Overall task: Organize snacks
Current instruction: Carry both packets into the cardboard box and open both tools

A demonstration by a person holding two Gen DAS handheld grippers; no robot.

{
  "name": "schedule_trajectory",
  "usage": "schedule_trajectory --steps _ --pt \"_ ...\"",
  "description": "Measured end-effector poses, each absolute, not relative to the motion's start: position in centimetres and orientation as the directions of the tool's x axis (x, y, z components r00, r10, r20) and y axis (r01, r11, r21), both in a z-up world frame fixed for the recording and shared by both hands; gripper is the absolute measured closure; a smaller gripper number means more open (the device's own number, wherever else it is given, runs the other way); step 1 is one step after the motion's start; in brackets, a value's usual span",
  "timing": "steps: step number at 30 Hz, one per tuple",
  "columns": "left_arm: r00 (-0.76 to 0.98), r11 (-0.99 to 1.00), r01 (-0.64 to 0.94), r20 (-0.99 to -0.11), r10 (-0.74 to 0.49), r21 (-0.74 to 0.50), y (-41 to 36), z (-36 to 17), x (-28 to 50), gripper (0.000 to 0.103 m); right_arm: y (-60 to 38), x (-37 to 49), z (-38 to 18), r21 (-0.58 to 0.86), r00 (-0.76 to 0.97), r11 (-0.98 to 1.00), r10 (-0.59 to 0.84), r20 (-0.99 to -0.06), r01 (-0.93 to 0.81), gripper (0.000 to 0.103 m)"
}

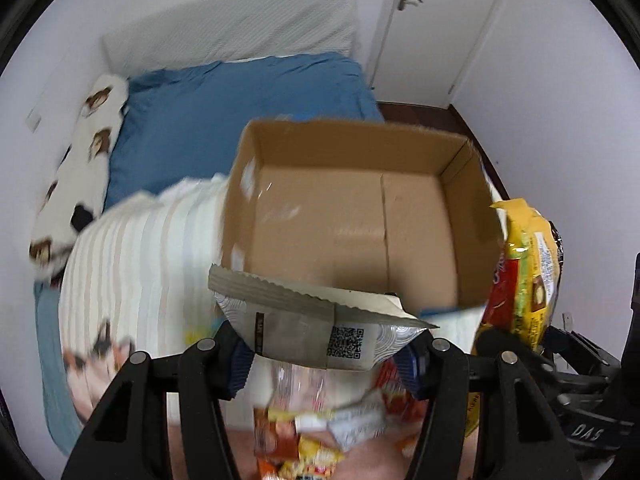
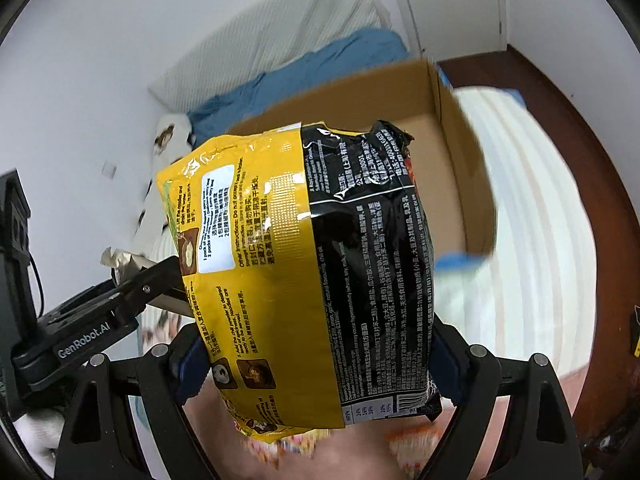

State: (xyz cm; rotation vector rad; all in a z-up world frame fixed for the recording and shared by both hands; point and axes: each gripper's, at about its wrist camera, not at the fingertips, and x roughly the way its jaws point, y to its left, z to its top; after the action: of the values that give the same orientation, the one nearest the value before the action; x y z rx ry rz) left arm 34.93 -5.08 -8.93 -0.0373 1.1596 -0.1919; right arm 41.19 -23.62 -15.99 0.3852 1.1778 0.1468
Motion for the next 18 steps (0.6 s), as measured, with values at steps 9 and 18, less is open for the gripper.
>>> schedule_trajectory --steps 9,18 --pt "0.166 0.974 0.114 -0.962 -0.214 -0.197 -6.9 -13.8 48.2 0.047 -23.4 52.2 -19.5 0.280 0.327 0.947 0.218 -0.920 0.155 0.012" --pt "-0.017 0.983 0.088 -0.986 -0.163 -0.164 -6.6 -21.8 54.9 0.047 -22.3 59.8 -28.0 0.160 0.190 0.974 0.129 -0.973 0.158 0.012"
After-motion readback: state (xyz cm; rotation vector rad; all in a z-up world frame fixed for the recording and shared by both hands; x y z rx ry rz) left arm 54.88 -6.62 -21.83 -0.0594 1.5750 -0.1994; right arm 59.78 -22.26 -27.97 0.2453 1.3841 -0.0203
